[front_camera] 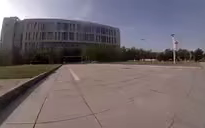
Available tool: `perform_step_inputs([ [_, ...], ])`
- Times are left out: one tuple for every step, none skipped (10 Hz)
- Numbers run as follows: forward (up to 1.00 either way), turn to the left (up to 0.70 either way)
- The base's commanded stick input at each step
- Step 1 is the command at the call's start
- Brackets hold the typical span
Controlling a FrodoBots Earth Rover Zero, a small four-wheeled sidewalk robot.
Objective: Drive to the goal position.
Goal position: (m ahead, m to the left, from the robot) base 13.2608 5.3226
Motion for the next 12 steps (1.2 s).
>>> perform_step_inputs([
  [1.0,0.01],
  [1.0,0.01],
  [1.0,0.01],
  [1.0,0.01],
  [1.0,0.01],
  [1.0,0.01],
  [1.0,0.01],
  [1.0,0.01],
  [1.0,0.01],
  [1.0,0.01],
  [1.0,0.01],
  [1.0,0.01],
])
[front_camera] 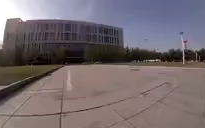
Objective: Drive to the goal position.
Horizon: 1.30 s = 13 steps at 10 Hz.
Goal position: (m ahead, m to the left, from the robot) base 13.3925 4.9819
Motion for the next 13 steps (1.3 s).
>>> perform_step_inputs([
  [1.0,0.01],
  [1.0,0.01],
  [1.0,0.01],
  [1.0,0.01],
  [1.0,0.01],
  [1.0,0.01],
  [1.0,0.01],
  [1.0,0.01],
  [1.0,0.01],
  [1.0,0.01],
  [1.0,0.01],
  [1.0,0.01],
  [1.0,0.01],
])
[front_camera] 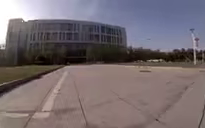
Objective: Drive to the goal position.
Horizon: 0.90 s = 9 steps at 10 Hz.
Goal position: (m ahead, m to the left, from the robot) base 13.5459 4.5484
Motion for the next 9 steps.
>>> perform_step_inputs([
  [1.0,0.01],
  [1.0,0.01],
  [1.0,0.01],
  [1.0,0.01],
  [1.0,0.01],
  [1.0,0.01],
  [1.0,0.05],
  [1.0,0.41],
  [1.0,0.33],
])
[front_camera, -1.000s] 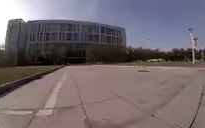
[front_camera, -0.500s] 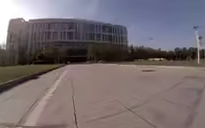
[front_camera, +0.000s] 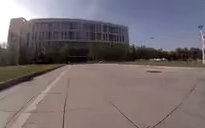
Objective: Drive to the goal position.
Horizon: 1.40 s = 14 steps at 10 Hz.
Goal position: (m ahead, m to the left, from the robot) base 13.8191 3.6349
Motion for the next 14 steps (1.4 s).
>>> perform_step_inputs([
  [1.0,0.01],
  [1.0,0.01],
  [1.0,0.01],
  [1.0,0.01],
  [1.0,0.01],
  [1.0,0.01],
  [1.0,0.01],
  [1.0,0.01],
  [1.0,0.01],
  [1.0,0.01],
  [1.0,0.01],
  [1.0,0.01],
  [1.0,0.01],
  [1.0,0.01],
])
